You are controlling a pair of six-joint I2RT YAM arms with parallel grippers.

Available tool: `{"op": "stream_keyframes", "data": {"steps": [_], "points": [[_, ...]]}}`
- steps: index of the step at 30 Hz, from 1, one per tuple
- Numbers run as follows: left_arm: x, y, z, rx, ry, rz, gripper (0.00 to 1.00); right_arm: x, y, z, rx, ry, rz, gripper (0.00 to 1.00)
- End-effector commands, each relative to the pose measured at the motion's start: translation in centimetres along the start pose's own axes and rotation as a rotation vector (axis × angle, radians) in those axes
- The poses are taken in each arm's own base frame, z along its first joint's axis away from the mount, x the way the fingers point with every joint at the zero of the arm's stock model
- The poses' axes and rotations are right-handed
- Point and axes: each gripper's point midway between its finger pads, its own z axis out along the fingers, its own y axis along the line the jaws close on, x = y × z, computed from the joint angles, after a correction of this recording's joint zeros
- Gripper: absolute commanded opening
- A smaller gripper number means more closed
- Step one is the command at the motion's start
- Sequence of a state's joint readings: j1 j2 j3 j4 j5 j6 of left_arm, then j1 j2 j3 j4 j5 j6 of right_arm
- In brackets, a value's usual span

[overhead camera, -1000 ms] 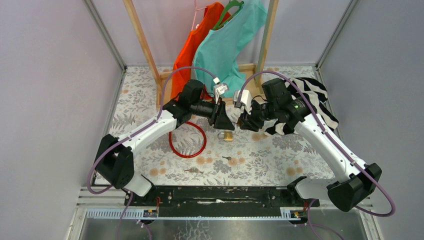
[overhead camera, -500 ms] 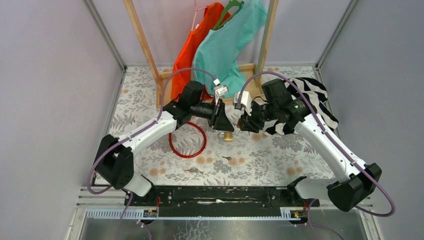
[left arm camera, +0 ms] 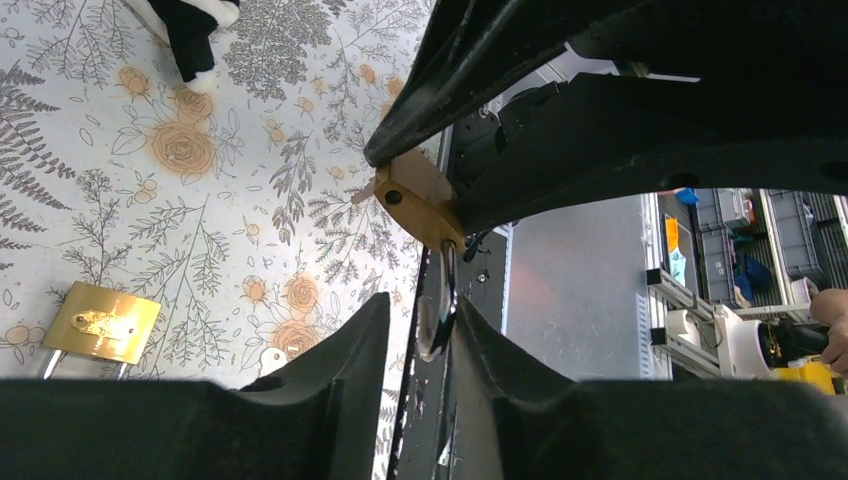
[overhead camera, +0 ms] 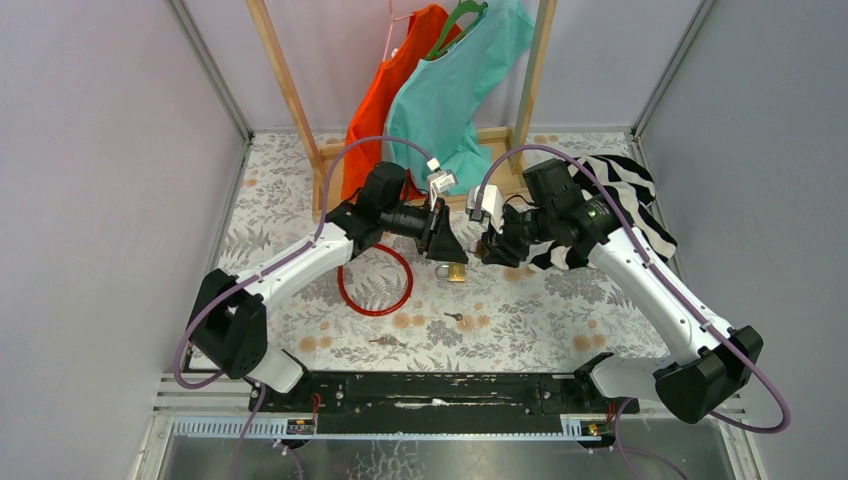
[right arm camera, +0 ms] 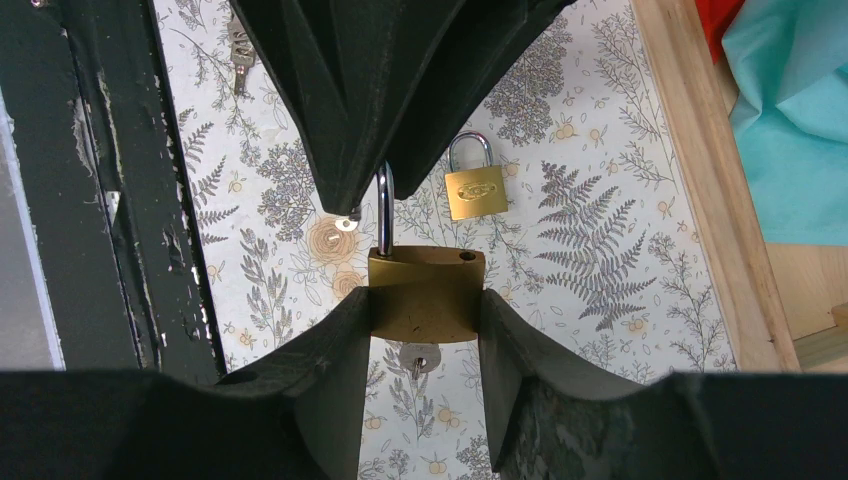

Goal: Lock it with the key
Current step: Lock the lock.

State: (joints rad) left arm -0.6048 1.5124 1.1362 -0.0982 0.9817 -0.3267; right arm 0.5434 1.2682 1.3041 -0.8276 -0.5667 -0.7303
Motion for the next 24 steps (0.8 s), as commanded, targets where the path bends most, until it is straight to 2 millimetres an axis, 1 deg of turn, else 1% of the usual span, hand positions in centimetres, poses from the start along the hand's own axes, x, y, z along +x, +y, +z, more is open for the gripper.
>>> {"op": "stream_keyframes", "data": {"steps": [1,3,6,7,9,12,14,18,24], "points": [[-1.1,-0.9,-0.5,0.026,-0.039,0.068,0.31,-1.3,0.4,-0.5,-0.007,-0.046,-0.036,0.0],[-1.1,-1.1,-0.5,0.035,-0.038,0.074,0.24,-1.6,0.4,-0.6,-0.007,-0.052,-0.035,0.0],[-1.1,-1.6,-0.6,0.06,-0.038,0.09,0.08,-1.9,0.5,-0.5,-0.015,-0.064,-0.021,0.0],[-1.1,-1.7,-0.6,0.066,-0.04,0.098,0.02,-2.1,0.5,-0.5,-0.02,-0.069,-0.017,0.0],[-1.1,-2.2,-0.8,0.078,-0.049,0.119,0.0,-2.2,0.9,-0.3,-0.041,-0.078,-0.006,0.01],[-1.0,-3.0,-1.2,0.104,-0.052,0.148,0.0,-2.2,1.4,0.0,-0.076,-0.093,0.013,0.14],[-1.2,-3.5,-1.5,0.112,-0.057,0.165,0.0,-2.2,1.8,0.3,-0.099,-0.101,0.029,0.26],[-2.0,-3.6,-2.5,0.109,-0.081,0.173,0.0,-2.3,2.2,0.6,-0.132,-0.116,0.051,0.48],[-3.6,-3.8,-4.1,0.114,-0.144,0.148,0.0,-3.1,2.4,0.3,-0.157,-0.139,0.052,0.72]]}}
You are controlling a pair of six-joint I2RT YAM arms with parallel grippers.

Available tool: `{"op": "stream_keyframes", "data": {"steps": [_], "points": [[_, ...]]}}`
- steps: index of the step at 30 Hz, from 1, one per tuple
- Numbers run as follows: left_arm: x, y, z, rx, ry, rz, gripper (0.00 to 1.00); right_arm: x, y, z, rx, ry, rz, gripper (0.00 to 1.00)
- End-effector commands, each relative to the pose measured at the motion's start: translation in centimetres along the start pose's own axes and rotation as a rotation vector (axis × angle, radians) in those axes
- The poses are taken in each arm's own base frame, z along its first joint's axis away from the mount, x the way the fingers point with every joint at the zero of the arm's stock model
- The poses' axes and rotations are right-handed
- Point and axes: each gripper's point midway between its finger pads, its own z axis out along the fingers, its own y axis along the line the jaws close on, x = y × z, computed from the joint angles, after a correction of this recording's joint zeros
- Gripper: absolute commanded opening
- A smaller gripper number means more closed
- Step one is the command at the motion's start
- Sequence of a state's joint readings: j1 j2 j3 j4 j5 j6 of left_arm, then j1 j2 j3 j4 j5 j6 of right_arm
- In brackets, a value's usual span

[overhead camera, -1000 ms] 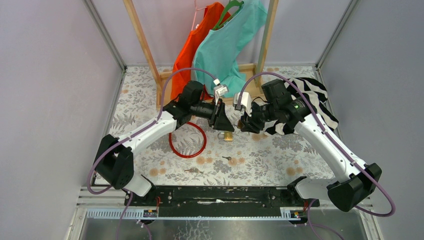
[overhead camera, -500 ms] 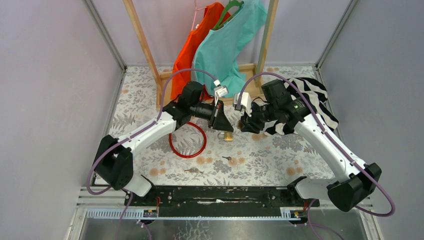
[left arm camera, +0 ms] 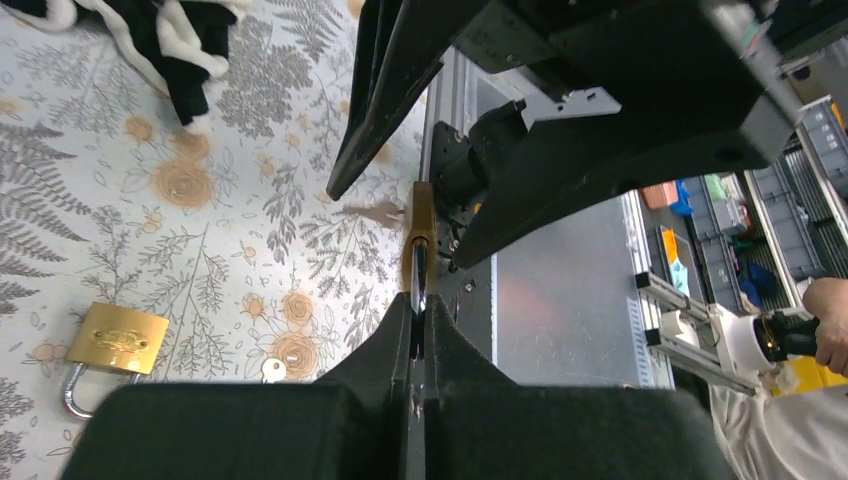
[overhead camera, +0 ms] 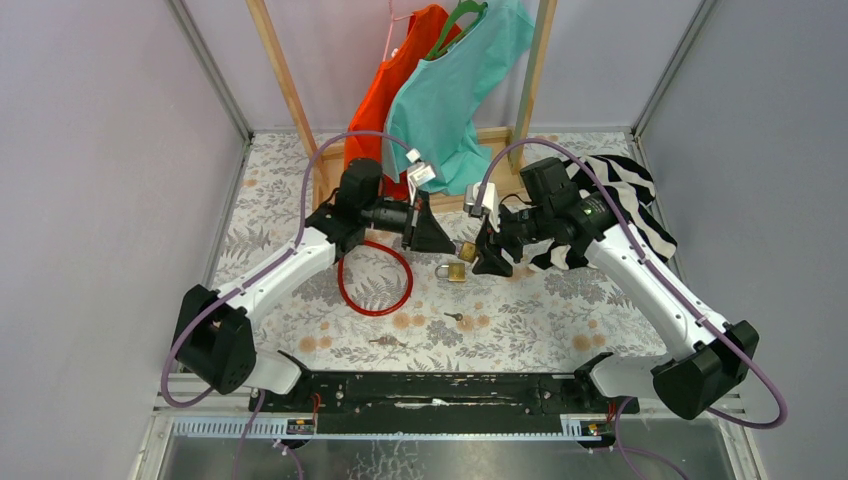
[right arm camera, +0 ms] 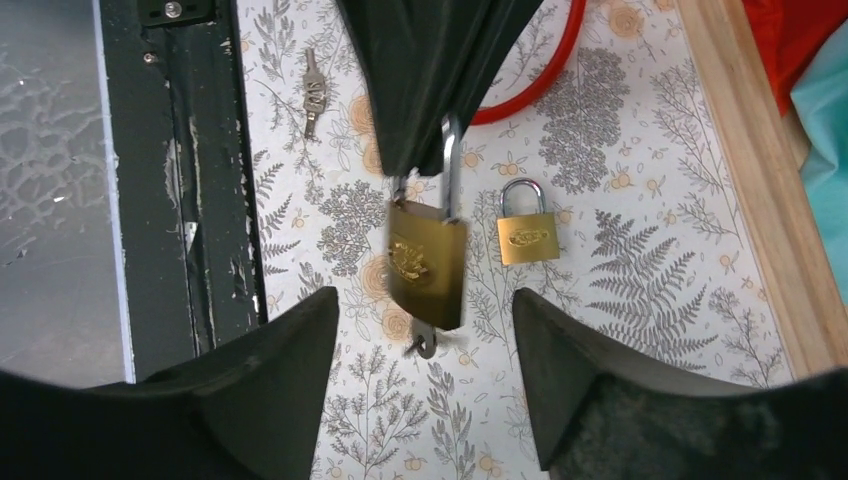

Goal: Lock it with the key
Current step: Lock the lock.

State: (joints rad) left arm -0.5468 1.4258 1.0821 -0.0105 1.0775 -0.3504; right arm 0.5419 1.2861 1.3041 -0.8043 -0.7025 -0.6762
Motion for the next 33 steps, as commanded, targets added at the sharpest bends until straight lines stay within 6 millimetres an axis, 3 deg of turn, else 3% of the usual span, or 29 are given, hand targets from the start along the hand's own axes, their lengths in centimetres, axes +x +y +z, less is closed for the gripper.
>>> {"op": "stream_keyframes", "data": {"steps": [1,5,12,27,33], "points": [[-2.8,-1.9,-1.4,0.049,-0.084,0.079,0.0,-1.7,1.0,-0.2,-0.056,-0.054,-0.001,0.74],[-2.9,-2.2,-1.6,0.052,-0.088,0.075,0.0,-2.6,0.7,-0.4,-0.051,-0.068,-0.013,0.78],[-2.9,-2.4,-1.6,0.066,-0.093,0.066,0.0,-3.8,-0.1,0.0,-0.055,-0.097,0.002,0.71],[-2.6,-1.6,-1.7,0.036,-0.102,0.082,0.0,-4.5,0.8,0.4,-0.119,-0.139,0.043,0.02],[-2.3,-1.0,-1.7,0.018,-0.098,0.1,0.0,-5.3,2.5,0.5,-0.229,-0.187,0.09,0.0]]}}
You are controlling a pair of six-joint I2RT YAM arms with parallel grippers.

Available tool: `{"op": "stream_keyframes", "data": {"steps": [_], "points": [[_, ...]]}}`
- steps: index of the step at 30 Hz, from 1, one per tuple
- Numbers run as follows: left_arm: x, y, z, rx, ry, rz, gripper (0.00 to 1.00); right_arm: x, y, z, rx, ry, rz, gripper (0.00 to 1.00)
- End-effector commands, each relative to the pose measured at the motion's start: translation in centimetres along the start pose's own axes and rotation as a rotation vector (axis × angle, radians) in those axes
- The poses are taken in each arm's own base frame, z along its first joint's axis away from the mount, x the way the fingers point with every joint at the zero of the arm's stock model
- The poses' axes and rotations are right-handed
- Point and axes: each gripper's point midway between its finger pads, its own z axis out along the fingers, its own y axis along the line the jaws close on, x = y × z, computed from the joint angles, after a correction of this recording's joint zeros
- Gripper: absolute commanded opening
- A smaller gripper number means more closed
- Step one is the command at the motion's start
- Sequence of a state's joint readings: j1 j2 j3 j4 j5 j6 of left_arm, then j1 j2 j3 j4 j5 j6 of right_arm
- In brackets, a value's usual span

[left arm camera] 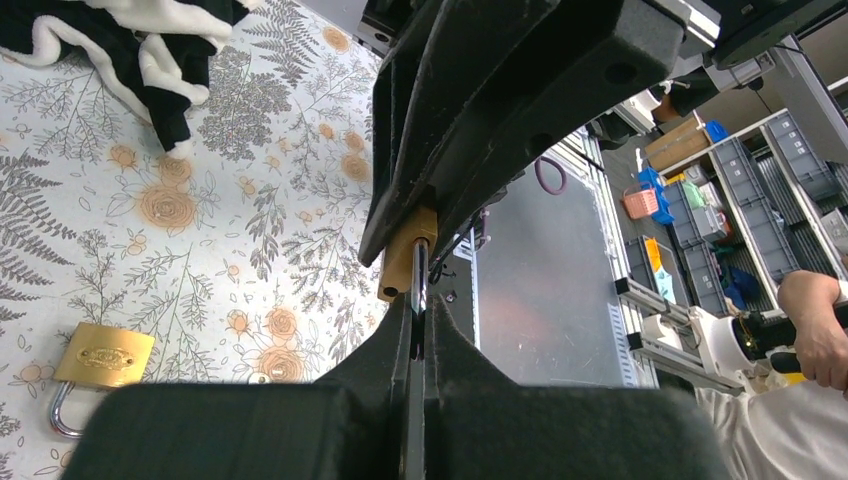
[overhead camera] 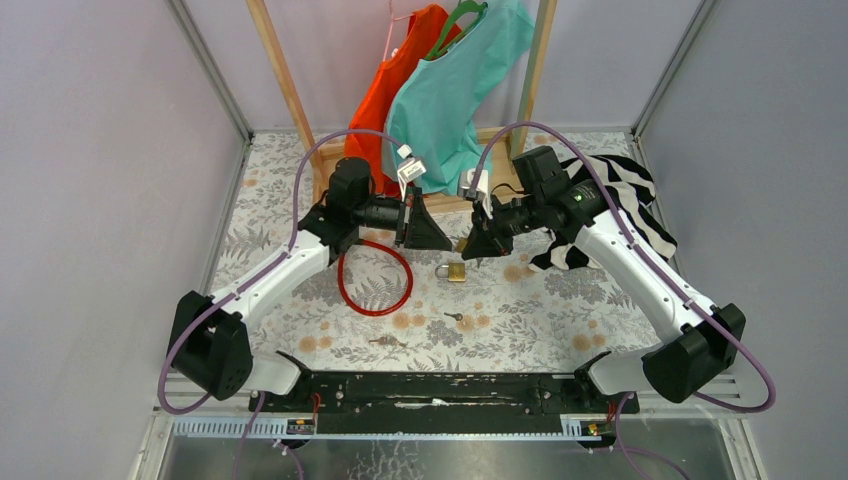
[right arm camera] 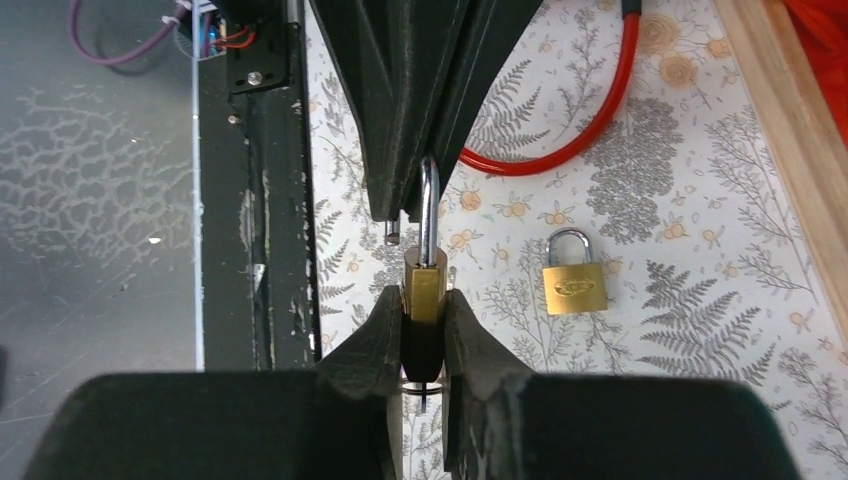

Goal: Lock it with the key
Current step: Lock the lock.

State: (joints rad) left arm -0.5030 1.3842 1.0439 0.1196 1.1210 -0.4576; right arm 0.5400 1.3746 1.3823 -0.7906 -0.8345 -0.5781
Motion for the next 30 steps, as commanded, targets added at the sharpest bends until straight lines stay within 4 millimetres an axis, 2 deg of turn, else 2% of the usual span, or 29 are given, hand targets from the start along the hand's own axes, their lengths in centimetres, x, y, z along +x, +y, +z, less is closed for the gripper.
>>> {"op": "stream_keyframes", "data": {"steps": [1,7,14,30], "points": [[-0.7,0.1,-0.2,-0.015,-0.027,0.109,0.0,-2.6,2.7,-0.1,-0.146,-0.113,-0.002,0.0],[-0.1,0.7,-0.4,-0.039,-0.009,0.151,0.0,-2.6,3.8,-0.1,-0.226,-0.131,0.016,0.0],[0.1,0.8,-0.3,-0.037,-0.002,0.162,0.0,-3.1,4.2,0.1,-0.269,-0.158,0.053,0.0],[1.4,0.1,0.9,0.018,0.041,0.145,0.0,-4.7,1.9,0.4,-0.167,-0.181,0.037,0.0]]}}
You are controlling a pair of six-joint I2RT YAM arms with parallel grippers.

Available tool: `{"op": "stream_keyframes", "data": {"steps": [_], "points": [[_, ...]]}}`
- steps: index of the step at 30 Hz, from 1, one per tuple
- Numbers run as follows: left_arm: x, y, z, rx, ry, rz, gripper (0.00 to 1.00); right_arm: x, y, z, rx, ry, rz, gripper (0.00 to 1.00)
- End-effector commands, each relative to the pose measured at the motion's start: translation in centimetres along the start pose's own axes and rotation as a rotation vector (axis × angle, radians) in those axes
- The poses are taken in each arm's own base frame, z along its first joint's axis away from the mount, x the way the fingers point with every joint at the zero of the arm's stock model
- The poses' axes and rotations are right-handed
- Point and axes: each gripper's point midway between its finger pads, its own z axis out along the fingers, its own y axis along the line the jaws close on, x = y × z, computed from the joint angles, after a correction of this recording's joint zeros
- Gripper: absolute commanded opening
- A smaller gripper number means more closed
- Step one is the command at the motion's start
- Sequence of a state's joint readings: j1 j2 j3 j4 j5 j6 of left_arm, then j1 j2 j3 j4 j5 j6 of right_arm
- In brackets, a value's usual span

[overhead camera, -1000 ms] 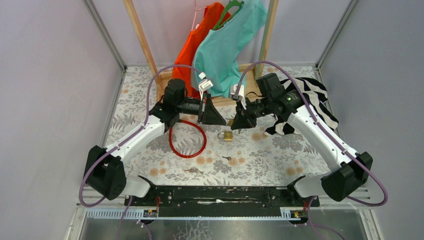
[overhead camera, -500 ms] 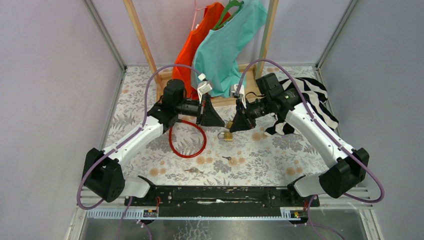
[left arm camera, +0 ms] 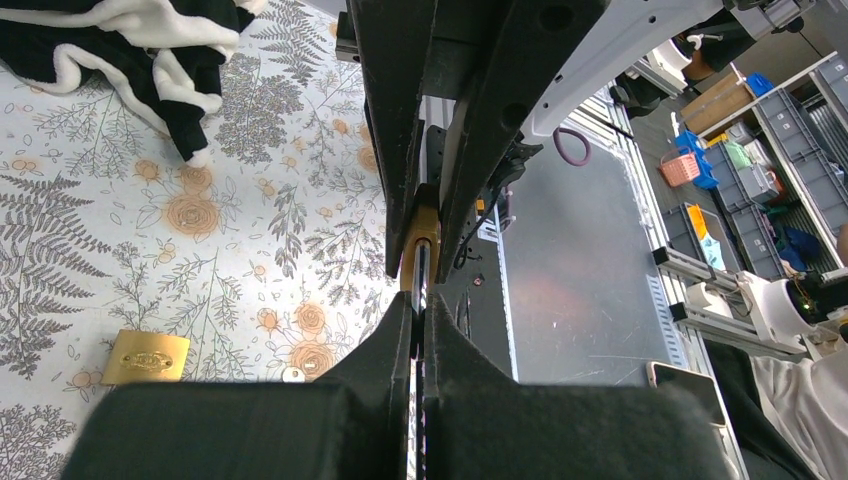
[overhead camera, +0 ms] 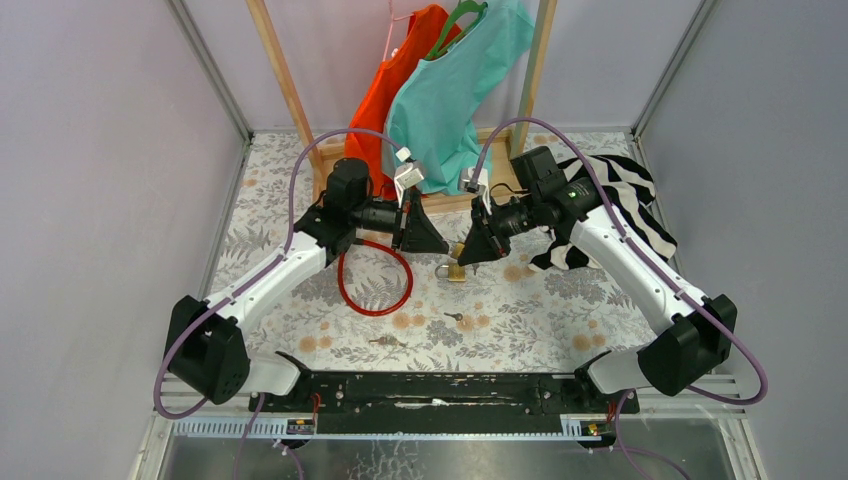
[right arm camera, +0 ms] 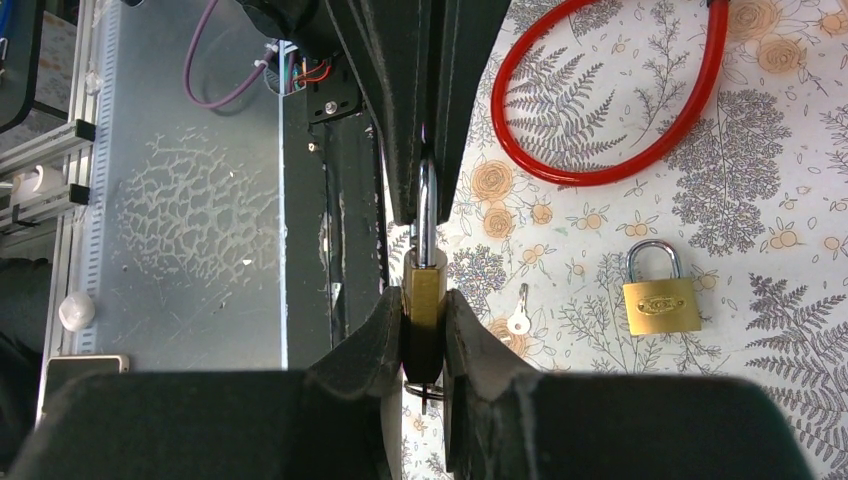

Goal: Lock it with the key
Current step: Lock the lock.

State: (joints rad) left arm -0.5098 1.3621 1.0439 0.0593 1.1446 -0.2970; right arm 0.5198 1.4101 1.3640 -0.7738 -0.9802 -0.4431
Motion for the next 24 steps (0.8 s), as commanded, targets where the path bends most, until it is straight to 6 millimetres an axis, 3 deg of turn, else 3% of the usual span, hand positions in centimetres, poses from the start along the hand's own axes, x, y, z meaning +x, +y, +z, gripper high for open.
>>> {"op": "stream_keyframes", "data": {"steps": [1,16,24], "points": [[0.8,0.4,1.2,0.0,0.017,0.017,0.0,-4.5,1.1,0.0,-0.047,-0.12,-0.157,0.0],[1.8,-0.4,2.0,0.062,0.05,-0.004,0.0,-6.9,0.0,0.4,0.017,-0.152,-0.249,0.0],[1.7,-1.2,2.1,0.111,0.038,-0.031,0.0,-7.2,-0.7,0.0,0.088,-0.169,-0.272,0.0]]}}
